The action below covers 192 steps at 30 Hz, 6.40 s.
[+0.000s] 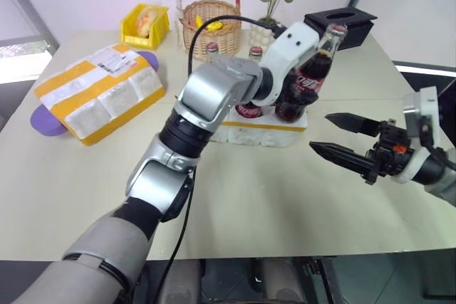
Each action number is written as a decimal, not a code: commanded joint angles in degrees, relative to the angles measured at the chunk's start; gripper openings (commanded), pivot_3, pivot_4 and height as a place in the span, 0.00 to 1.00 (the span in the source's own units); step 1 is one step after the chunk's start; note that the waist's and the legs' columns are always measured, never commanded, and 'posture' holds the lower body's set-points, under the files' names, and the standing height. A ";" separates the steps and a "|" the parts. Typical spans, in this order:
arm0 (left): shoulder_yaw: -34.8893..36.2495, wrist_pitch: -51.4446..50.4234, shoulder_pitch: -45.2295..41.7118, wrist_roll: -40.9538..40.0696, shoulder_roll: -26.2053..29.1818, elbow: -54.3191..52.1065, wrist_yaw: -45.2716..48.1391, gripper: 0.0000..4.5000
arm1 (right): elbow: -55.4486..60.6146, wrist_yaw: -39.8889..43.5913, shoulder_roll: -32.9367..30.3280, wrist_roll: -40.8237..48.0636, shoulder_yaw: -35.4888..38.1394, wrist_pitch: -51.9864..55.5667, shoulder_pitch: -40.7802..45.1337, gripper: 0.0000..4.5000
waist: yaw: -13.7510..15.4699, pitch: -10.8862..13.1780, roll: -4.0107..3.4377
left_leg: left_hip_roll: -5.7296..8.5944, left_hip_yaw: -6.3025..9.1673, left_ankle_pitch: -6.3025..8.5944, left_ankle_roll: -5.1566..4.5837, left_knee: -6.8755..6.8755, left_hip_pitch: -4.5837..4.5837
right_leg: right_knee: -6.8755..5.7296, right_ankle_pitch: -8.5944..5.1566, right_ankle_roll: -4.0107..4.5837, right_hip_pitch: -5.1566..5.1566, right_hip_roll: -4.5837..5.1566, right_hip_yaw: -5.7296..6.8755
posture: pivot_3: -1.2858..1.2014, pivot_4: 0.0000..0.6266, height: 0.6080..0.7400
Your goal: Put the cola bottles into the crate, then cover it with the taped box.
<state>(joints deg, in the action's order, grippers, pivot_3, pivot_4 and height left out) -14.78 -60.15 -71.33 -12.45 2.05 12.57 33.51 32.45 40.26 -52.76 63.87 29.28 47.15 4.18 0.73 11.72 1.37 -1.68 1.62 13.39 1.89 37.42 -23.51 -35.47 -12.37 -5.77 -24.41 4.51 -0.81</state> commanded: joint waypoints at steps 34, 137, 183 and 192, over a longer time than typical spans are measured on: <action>9.80 -1.09 -11.79 -9.23 4.08 -0.51 2.98 0.99 | -0.49 2.59 -0.69 -2.57 1.37 -3.11 -0.08 1.00 | -0.11 0.00 0.00 | 0.01 -0.02 0.00 0.00 -0.10 -0.01 | 0.11 0.03 -0.01 -0.03 -0.01 -0.05 | 0.52 0.24 1.00; 11.72 52.52 35.75 40.97 51.02 29.47 -24.05 0.11 | -8.71 13.19 -7.64 -7.02 4.15 0.64 6.85 1.00 | -1.26 -0.22 0.15 | -0.21 -0.57 -0.01 0.07 -0.14 0.21 | -0.05 0.30 0.08 -0.10 0.14 -0.16 | 0.52 0.24 1.00; 5.79 85.10 0.99 32.29 44.65 26.17 -1.39 0.11 | -6.63 9.04 -8.44 -0.13 14.91 3.87 5.03 1.00 | -1.37 -0.16 0.27 | -0.20 -0.62 -0.02 0.06 -0.19 0.10 | 0.10 0.42 -0.18 -0.14 0.10 -0.21 | 0.52 0.24 1.00; 8.18 76.36 15.03 31.59 46.98 5.41 1.97 0.11 | -7.19 8.64 -7.61 -0.87 13.30 2.35 4.27 1.00 | -1.46 -0.16 0.26 | -0.20 -0.64 -0.02 0.05 -0.15 0.13 | 0.03 0.43 -0.19 -0.13 0.07 -0.28 | 0.52 0.24 1.00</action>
<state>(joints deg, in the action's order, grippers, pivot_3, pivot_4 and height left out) -9.15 17.89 -56.36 19.52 47.95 22.33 35.63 24.58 49.01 -60.21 62.98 41.69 50.72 7.89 -0.73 11.55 1.64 -1.88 0.98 13.36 1.94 37.29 -23.38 -35.44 -11.94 -5.96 -24.54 4.59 -1.10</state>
